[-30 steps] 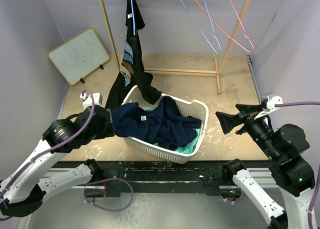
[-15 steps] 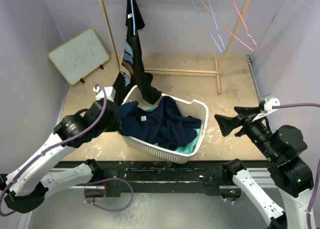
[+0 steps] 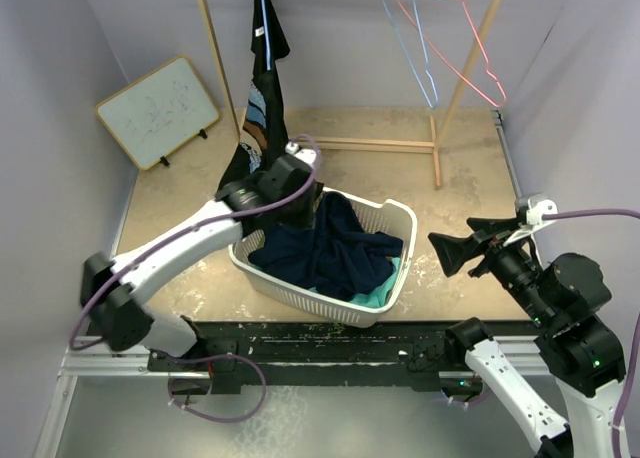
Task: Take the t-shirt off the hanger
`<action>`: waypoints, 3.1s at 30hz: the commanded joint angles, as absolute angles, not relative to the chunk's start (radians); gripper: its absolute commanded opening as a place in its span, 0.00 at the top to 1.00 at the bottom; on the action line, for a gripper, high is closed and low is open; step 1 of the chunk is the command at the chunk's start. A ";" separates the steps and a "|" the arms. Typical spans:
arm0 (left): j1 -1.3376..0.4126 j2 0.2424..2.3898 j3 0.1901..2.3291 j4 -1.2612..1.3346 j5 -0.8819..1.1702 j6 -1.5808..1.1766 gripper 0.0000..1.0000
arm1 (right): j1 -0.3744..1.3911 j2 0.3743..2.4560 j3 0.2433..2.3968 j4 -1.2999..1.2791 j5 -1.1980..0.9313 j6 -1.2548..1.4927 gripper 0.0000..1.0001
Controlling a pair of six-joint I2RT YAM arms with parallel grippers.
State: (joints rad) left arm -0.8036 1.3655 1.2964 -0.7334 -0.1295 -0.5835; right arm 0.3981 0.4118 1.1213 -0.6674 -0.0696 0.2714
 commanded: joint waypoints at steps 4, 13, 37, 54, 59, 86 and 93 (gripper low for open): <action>-0.807 1.582 1.274 -0.626 -0.023 -0.491 1.00 | 0.405 0.370 1.192 -0.698 -0.045 0.272 0.11; -0.807 1.248 1.279 -0.566 0.030 -0.444 0.24 | 0.405 0.440 1.146 -0.619 -0.134 0.282 0.11; -0.805 0.380 0.977 -0.640 -0.503 -0.347 0.06 | 0.781 1.679 2.283 -0.598 0.111 0.221 0.17; -0.804 0.273 0.908 -0.690 -0.465 -0.373 0.12 | 0.661 2.099 2.622 -0.280 0.029 0.315 0.21; -0.802 0.266 0.908 -0.691 -0.469 -0.367 0.12 | 0.663 2.112 2.626 -0.230 0.015 0.337 0.22; -0.795 0.292 0.901 -0.694 -0.443 -0.369 0.13 | 0.677 2.140 2.599 -0.214 0.223 0.266 1.00; -0.792 0.302 0.897 -0.679 -0.420 -0.359 0.10 | 0.680 2.078 2.583 -0.175 0.304 0.218 1.00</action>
State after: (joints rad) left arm -0.7990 0.2874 0.9028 -0.7204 -0.4469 -0.3573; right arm 0.6792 2.1963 2.5801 -0.2886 0.2058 0.2680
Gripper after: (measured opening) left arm 0.883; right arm 0.029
